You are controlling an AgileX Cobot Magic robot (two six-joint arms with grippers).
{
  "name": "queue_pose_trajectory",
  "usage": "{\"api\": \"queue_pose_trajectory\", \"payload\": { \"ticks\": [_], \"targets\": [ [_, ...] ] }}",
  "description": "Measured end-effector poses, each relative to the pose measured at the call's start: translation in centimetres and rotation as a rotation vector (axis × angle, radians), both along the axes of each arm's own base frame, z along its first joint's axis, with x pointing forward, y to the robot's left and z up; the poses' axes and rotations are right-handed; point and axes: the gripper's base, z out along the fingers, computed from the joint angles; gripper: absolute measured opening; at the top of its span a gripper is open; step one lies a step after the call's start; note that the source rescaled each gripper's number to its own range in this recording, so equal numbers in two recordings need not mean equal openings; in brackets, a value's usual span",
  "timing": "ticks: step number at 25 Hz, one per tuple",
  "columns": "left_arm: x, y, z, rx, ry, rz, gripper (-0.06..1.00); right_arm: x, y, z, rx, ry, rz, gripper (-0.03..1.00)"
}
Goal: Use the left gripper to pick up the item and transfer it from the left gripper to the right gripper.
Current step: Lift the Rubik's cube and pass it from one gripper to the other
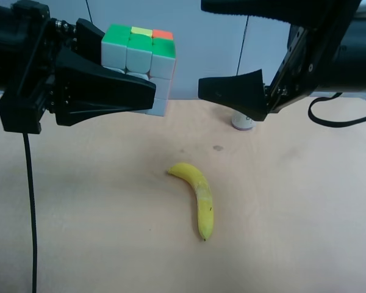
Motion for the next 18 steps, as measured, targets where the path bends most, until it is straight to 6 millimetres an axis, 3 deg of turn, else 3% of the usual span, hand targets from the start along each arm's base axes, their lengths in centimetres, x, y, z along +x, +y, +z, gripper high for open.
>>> {"api": "queue_pose_trajectory", "payload": {
  "ticks": [5,15,18],
  "targets": [
    [0.1,-0.1,0.3,-0.039,-0.003,0.008,0.0,0.0,0.7,0.1,-0.001,0.006,0.024,1.0],
    [-0.1,-0.2,0.7,-0.083,0.002,-0.013,0.0,0.8,3.9,1.0,-0.026,-0.024,0.082,1.0],
    [-0.2,-0.3,0.9,-0.104,-0.003,-0.022,0.0,1.0,5.0,0.4,-0.043,-0.006,0.1,1.0]
  ]
}}
